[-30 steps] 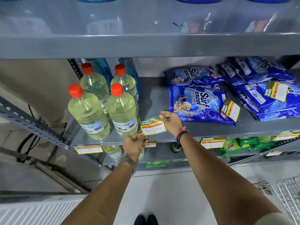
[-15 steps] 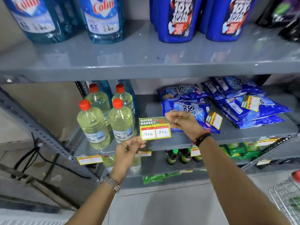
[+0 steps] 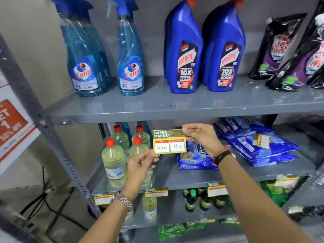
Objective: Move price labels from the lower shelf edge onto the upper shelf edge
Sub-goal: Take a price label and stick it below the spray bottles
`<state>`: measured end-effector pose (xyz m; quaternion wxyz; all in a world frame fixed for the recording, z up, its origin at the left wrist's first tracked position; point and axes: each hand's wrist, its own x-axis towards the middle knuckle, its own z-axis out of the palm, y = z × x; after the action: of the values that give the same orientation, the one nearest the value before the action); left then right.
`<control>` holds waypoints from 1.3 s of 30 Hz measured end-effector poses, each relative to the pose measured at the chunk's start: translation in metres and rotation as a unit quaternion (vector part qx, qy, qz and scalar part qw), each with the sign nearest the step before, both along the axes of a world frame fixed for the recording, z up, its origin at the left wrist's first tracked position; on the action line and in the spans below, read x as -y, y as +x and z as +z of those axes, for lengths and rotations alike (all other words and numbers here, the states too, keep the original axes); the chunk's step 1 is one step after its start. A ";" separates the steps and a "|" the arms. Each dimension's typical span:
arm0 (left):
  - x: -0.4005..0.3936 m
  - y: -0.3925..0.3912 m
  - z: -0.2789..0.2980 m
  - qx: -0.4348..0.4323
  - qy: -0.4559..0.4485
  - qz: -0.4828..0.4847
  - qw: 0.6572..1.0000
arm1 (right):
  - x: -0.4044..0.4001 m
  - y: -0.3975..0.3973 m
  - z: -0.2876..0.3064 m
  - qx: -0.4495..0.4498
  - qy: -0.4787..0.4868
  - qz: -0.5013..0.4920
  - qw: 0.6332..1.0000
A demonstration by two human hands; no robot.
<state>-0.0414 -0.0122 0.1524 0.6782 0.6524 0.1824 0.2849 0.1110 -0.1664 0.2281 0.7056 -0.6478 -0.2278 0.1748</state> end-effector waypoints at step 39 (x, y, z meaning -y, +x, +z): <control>-0.144 -0.073 0.105 0.008 0.157 0.217 0.963 | -0.149 -0.107 0.046 0.270 0.003 -0.074 0.960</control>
<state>-0.1145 0.1322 0.2576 0.4907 0.6930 0.2669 0.4558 0.0044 -0.0178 0.2746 0.6307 -0.6837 -0.3622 -0.0599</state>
